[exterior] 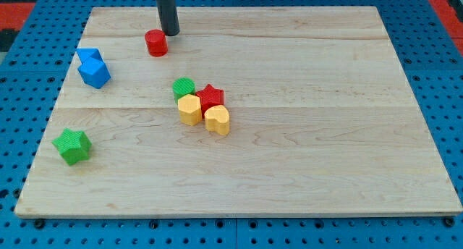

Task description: Push the red circle into the red star

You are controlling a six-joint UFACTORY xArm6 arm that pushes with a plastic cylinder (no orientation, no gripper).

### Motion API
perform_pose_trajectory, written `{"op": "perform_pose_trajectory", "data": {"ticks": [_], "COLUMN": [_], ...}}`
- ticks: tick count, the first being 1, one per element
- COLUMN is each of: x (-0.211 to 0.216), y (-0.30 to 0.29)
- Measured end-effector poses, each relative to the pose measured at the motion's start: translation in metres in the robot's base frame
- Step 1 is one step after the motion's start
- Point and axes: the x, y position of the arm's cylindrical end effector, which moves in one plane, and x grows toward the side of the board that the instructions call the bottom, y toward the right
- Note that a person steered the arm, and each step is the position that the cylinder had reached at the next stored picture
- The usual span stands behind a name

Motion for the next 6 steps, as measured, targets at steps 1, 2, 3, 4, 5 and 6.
{"op": "perform_pose_trajectory", "data": {"ticks": [1, 2, 3, 4, 5, 6], "x": [0.000, -0.001, 0.002, 0.002, 0.002, 0.014], "y": [0.000, 0.000, 0.007, 0.008, 0.005, 0.020]}}
